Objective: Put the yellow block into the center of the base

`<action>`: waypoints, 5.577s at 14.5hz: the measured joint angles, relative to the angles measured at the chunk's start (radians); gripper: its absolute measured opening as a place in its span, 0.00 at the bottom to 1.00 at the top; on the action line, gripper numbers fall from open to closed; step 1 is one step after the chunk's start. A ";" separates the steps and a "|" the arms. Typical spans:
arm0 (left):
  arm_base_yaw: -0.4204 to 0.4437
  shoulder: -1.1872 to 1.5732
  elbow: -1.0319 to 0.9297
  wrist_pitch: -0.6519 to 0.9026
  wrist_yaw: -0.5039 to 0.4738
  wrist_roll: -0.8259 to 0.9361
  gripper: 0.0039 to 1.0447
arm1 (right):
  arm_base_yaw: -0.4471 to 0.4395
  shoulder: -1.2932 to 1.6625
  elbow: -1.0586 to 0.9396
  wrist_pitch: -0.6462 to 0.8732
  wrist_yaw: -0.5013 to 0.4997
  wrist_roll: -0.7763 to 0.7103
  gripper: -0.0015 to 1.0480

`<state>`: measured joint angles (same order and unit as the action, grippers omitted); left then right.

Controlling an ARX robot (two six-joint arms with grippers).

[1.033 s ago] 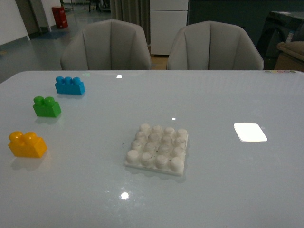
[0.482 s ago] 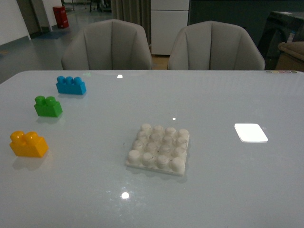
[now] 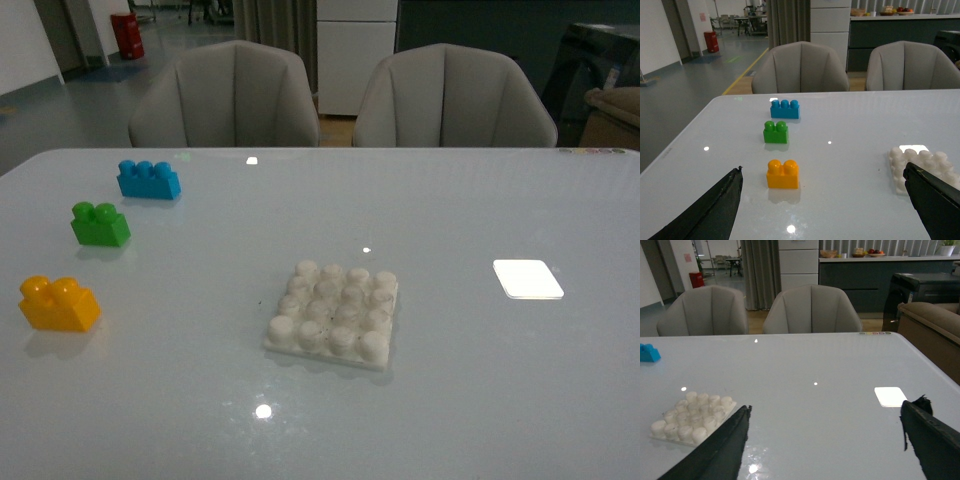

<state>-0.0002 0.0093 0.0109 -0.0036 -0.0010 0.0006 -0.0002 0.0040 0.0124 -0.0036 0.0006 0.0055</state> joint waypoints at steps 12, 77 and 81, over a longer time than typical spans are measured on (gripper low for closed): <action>-0.185 0.182 0.138 -0.266 -0.323 -0.175 0.94 | 0.000 0.000 0.000 0.000 0.000 -0.002 0.94; -0.554 1.972 0.874 0.595 -0.233 -0.144 0.55 | 0.000 0.000 0.000 0.000 0.000 -0.002 0.94; -0.608 2.076 0.984 0.584 -0.290 -0.147 0.55 | 0.000 0.000 0.000 0.000 0.000 -0.002 0.94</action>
<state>-0.6083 2.0857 0.9947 0.5800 -0.2905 -0.1467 -0.0002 0.0040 0.0124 -0.0032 0.0006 0.0040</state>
